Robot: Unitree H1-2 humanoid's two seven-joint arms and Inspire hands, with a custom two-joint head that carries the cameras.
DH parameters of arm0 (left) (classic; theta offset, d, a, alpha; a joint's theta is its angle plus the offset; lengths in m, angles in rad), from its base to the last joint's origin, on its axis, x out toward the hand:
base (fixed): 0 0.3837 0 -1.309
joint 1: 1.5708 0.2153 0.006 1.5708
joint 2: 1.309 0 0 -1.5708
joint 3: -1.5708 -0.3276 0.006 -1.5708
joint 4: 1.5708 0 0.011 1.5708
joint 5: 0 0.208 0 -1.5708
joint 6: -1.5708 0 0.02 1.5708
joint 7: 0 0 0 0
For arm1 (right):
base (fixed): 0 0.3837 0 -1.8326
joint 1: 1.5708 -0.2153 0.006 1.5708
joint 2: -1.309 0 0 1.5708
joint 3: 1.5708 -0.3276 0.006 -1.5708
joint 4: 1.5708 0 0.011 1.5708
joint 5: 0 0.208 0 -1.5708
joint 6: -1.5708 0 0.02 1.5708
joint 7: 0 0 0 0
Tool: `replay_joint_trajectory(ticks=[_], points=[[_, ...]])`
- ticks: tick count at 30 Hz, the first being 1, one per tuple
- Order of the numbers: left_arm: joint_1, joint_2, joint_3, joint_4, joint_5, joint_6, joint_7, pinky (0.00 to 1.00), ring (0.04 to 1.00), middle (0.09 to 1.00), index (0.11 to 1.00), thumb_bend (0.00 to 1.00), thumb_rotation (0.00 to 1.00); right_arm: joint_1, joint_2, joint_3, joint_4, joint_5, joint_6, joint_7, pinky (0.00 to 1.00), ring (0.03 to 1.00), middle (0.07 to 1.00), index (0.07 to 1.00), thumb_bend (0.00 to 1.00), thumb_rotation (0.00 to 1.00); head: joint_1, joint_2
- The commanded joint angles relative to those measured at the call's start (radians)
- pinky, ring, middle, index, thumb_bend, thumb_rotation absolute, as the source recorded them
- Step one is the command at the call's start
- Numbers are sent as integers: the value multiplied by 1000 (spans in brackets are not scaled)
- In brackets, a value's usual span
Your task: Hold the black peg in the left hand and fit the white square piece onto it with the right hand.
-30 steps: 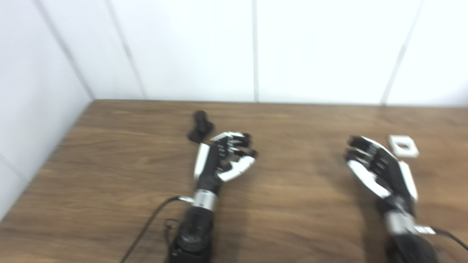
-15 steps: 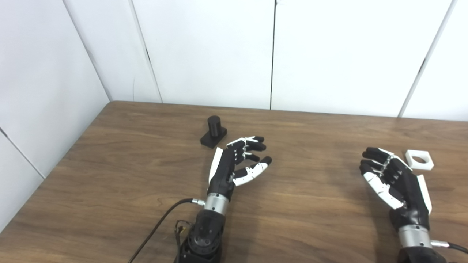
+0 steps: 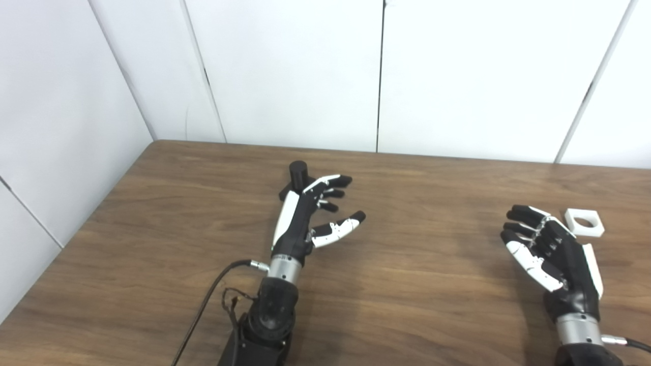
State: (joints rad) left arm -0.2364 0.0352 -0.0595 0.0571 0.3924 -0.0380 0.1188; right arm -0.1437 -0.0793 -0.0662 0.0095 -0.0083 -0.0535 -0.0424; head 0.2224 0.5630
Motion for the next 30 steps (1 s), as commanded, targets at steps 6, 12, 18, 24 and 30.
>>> replay_joint_trajectory(ticks=[6,12,18,24,30], points=[[-98,65,3,-66,125,47,35,701,794,801,765,592,256,-35,-5,-6,-17,2,-22,-1,575,672,714,685,533,268,2,-4],[-135,109,5,-70,157,57,35,700,792,809,775,593,264,-32,-5,-7,-15,15,-23,6,579,671,715,689,527,239,2,-9],[-168,137,-2,-67,235,68,67,674,784,811,765,606,266,-30,-5,-9,-7,17,-32,4,577,665,707,682,536,241,2,-9],[-199,185,-43,-35,402,100,105,641,787,821,769,614,304,-27,-5,-10,-15,16,-20,3,583,665,710,678,529,243,3,-10],[-229,214,-65,1,510,174,106,654,818,840,781,648,324,-23,-8,-10,-9,19,-28,7,589,668,714,681,519,236,1,-11]])
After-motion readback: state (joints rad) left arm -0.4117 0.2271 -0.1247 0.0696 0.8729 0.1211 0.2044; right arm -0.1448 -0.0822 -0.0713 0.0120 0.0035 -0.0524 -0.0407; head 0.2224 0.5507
